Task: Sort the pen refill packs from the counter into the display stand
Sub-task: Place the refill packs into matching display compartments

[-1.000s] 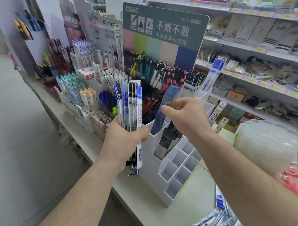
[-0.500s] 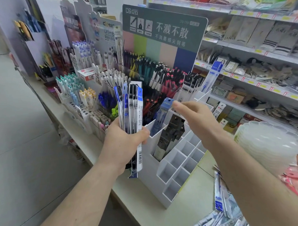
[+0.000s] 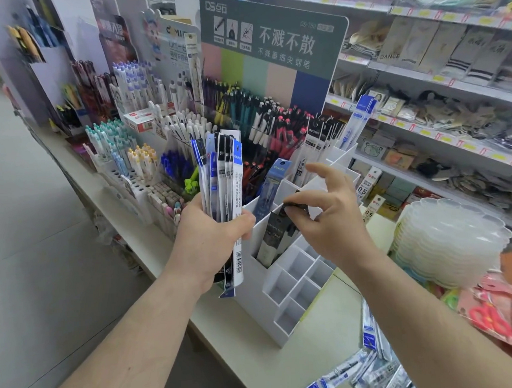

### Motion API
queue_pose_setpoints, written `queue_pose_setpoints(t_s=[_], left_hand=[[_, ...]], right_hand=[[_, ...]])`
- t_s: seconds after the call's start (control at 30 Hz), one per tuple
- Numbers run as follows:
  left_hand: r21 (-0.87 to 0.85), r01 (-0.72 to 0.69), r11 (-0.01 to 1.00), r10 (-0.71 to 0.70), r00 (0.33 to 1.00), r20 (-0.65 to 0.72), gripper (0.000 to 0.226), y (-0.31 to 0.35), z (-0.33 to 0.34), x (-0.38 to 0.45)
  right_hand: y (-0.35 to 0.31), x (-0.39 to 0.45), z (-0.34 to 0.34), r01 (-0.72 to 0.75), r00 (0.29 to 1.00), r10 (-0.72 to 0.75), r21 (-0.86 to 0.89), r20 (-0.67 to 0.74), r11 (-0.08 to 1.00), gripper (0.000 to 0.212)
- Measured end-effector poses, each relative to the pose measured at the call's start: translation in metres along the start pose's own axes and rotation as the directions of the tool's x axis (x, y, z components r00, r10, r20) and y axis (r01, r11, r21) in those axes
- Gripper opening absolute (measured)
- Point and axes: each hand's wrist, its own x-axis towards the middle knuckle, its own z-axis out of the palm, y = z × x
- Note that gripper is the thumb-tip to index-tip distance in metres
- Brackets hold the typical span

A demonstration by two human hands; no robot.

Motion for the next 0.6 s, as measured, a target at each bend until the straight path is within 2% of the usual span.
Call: queue_pose_setpoints(t_s=[0.07,0.13,0.2,0.27,0.33,0.5,0.6], left_hand=[[0.014,0.000,1.000,0.000,1.000,-0.005,0.023,-0.001,0.001,-0.001],[0.024,0.007,1.000,-0.007,1.000,-0.012,0.023,-0.002,0.001,-0.001],[0.031,0.011,0.999,-0.010,1.000,-0.012,0.024,-0.003,0.002,-0.002],[0.036,0.015,0.999,-0.015,1.000,-0.008,0.025,-0.003,0.003,-0.002],[0.028,0.019,0.999,-0.018,1.000,-0.005,0.024,-0.003,0.004,-0.002],[-0.002,0.034,0.999,-0.034,0.999,-0.001,0.018,-0.004,0.004,-0.001],[-0.004,0.033,0.999,-0.033,0.999,-0.011,0.017,-0.005,0.004,0.000]], right_hand=[[0.002,-0.003,0.002,0.162,0.979,-0.173,-0.104,-0.104,0.981,0.008],[0.002,-0.005,0.002,0.259,0.957,-0.270,-0.109,-0.102,0.960,0.008],[-0.002,-0.009,0.002,0.208,0.978,-0.208,-0.040,0.007,0.977,0.011],[-0.006,-0.012,0.005,0.059,0.992,-0.054,-0.036,0.112,0.998,0.006],[-0.005,-0.013,0.010,-0.051,0.989,0.055,-0.035,0.139,0.998,0.002],[-0.008,-0.011,0.013,-0.135,0.975,0.137,-0.023,0.177,0.991,0.013],[-0.013,-0.004,0.007,-0.151,0.955,0.158,-0.049,0.253,0.987,0.005]])
